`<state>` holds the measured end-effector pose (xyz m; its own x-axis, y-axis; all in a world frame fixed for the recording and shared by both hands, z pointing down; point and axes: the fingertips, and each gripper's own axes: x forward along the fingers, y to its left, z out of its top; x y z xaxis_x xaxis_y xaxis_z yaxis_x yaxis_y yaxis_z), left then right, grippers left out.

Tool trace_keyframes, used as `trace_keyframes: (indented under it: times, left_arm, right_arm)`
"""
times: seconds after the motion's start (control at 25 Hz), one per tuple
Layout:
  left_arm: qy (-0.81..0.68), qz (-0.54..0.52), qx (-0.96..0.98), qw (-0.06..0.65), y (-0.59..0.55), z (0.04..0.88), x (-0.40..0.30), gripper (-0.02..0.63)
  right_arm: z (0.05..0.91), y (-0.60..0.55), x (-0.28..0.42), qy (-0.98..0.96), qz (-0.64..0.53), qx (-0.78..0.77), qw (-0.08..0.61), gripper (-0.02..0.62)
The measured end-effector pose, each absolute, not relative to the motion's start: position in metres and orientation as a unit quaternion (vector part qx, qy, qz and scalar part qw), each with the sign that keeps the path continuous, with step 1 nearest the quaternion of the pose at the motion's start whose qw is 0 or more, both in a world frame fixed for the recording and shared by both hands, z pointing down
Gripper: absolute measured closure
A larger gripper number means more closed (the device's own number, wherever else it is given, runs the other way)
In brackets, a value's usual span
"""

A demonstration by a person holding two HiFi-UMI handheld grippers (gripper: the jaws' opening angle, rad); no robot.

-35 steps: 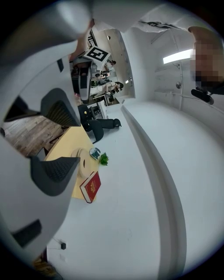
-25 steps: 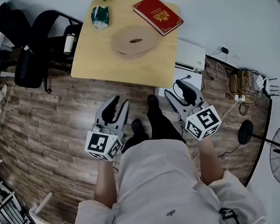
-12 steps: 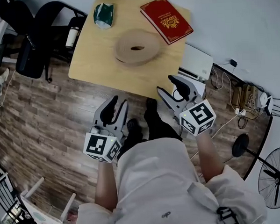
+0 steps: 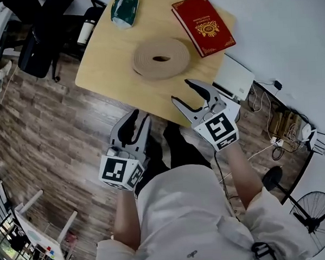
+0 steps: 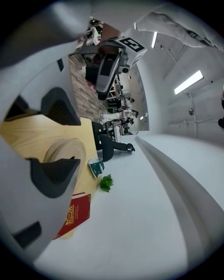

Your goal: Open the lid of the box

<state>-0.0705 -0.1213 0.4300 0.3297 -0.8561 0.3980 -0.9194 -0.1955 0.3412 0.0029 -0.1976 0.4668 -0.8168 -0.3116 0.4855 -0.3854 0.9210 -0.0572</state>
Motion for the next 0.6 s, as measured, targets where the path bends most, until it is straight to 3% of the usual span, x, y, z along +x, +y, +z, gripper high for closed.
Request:
trace_keyframes:
  times: [0.28,0.6]
  left_arm:
    - [-0.583,0.063,0.762,0.273,-0.14,0.449,-0.068,0.491]
    - [-0.587,0.066,0.753,0.288,-0.147,0.469,-0.067,0.491]
  right_arm:
    - [0.501,-0.22,-0.008,-0.949,0.049,0.161,0.266,0.365]
    - [0.529,-0.231,-0.021,-0.937,-0.061,0.126,0.321,0.354]
